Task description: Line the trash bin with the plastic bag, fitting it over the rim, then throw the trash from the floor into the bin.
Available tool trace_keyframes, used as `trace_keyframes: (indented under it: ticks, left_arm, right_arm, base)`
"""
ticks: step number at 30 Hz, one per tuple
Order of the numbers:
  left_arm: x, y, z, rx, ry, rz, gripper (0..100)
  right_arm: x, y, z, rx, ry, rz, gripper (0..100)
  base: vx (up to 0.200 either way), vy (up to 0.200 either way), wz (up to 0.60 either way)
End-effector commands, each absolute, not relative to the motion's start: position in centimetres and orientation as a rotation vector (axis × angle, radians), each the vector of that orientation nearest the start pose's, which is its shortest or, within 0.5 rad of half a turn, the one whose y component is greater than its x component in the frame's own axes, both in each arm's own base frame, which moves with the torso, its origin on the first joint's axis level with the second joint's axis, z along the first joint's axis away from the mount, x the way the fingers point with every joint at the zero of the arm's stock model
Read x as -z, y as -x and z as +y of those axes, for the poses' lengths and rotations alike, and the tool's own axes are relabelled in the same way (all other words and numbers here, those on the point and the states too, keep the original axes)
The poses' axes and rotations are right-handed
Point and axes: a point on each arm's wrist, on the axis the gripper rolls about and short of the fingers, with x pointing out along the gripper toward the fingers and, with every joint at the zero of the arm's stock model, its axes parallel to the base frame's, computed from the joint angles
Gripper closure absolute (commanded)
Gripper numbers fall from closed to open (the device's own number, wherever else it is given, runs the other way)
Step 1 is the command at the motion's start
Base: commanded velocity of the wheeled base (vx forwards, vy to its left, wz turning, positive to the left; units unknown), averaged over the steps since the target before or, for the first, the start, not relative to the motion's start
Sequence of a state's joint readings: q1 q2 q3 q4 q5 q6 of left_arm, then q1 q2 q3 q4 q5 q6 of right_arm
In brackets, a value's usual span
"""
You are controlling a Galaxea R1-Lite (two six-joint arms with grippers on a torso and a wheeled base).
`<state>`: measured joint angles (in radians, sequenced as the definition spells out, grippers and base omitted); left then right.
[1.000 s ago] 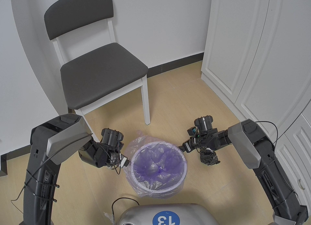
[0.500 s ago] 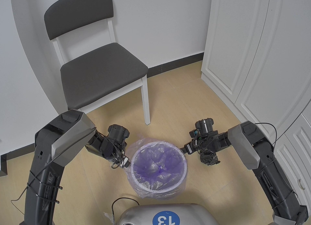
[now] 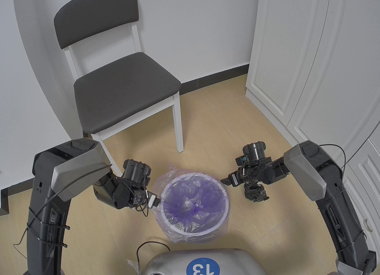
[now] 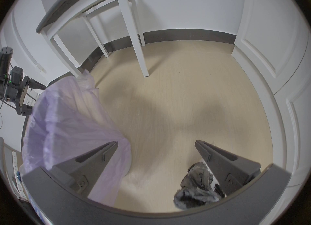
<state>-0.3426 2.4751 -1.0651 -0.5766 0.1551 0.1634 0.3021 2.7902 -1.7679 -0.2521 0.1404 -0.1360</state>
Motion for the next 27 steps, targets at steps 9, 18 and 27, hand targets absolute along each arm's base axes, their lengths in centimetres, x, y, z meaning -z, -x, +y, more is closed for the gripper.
trace_keyframes:
  ticks: [9, 18, 27]
  left_arm:
    - [3.8, -32.6, -11.1, 0.236, -0.181, 0.672, 0]
    - [6.2, -31.1, -10.5, 0.242, -0.113, 0.543, 0]
    - [7.6, -29.9, -10.5, 0.254, -0.097, 0.519, 0]
  right_arm:
    - [-3.4, -42.2, 13.3, -0.465, 0.164, 0.614, 0]
    - [0.5, -41.8, 10.1, -0.317, 0.184, 0.709, 0]
    - [3.4, -44.6, 9.3, -0.201, 0.168, 0.944, 0]
  base:
    - [0.000, 0.000, 0.00]
    - [0.000, 0.000, 0.00]
    - [0.000, 0.000, 0.00]
